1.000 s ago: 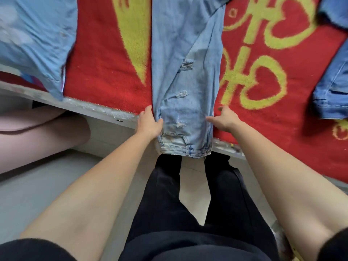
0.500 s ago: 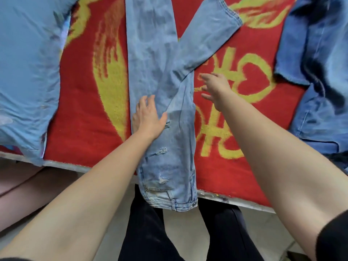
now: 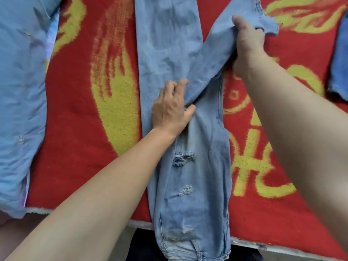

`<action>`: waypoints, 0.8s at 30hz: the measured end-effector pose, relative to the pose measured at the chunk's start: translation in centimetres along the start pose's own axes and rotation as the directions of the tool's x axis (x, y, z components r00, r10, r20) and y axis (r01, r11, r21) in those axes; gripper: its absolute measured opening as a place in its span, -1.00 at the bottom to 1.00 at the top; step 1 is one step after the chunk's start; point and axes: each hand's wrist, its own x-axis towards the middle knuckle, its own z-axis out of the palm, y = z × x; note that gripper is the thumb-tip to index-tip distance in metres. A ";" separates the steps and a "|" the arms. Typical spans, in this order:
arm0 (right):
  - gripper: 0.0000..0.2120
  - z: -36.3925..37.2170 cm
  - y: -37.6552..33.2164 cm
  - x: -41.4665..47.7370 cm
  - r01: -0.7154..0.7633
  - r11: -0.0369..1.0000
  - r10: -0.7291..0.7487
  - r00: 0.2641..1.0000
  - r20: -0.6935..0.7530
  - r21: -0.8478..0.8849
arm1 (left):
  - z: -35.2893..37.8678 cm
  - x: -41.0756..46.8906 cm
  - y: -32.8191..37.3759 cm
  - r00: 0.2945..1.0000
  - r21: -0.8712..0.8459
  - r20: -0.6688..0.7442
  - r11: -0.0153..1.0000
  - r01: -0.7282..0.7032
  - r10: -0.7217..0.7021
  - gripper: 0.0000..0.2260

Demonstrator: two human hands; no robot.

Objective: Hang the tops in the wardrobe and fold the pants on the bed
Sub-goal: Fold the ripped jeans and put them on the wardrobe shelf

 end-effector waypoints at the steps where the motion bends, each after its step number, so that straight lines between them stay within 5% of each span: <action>1: -0.45 1.5 -0.8 -0.1 0.084 0.992 -0.084 0.996 0.000 -0.099 | -0.3 0.1 -0.4 0.999 -0.037 0.025 0.999 -0.035 0.036 -0.57; 3: -0.47 4.8 -1.8 -0.6 0.293 0.909 -0.282 0.956 0.083 -0.297 | -0.8 0.0 -1.4 0.994 -0.190 0.104 0.982 0.005 0.015 -0.61; 5: -0.56 8.4 -2.1 -1.4 0.438 0.790 -0.361 0.898 0.251 -0.429 | -1.2 0.0 -2.9 0.972 -0.397 0.151 0.890 0.225 -0.179 -0.64; 8: -0.37 12.6 -1.3 -2.2 0.450 0.731 -0.169 0.848 0.502 -0.513 | -1.8 0.6 -6.0 0.842 -0.576 0.141 0.648 0.498 -0.521 -0.72; 11: -0.15 13.5 0.4 -2.1 0.425 0.687 -0.051 0.837 0.544 -0.590 | -2.1 0.7 -8.3 0.735 -0.566 0.198 0.536 0.626 -0.649 -0.76; 14: -0.46 12.0 1.5 -1.8 0.456 0.623 -0.130 0.861 0.492 -0.635 | -2.2 0.4 -8.5 0.764 -0.481 0.185 0.621 0.619 -0.618 -0.81; 17: -0.59 9.6 1.8 -0.1 0.474 0.442 -0.321 0.876 0.360 -0.761 | -2.0 2.2 -8.3 0.782 -0.401 0.063 0.702 0.589 -0.620 -0.76; 19: -0.52 8.4 1.4 1.2 0.404 0.459 -0.361 0.899 0.249 -0.791 | -1.6 5.1 -8.7 0.788 -0.392 0.048 0.714 0.580 -0.614 -0.60; 21: -0.40 7.9 0.9 2.7 0.307 0.593 -0.272 0.947 0.173 -0.745 | -1.2 8.8 -8.9 0.793 -0.396 0.111 0.705 0.589 -0.599 -0.49; 24: -0.36 7.7 0.2 4.9 0.270 0.763 -0.161 0.959 0.233 -0.588 | -1.1 14.8 -9.1 0.777 -0.512 0.240 0.604 0.610 -0.582 -0.46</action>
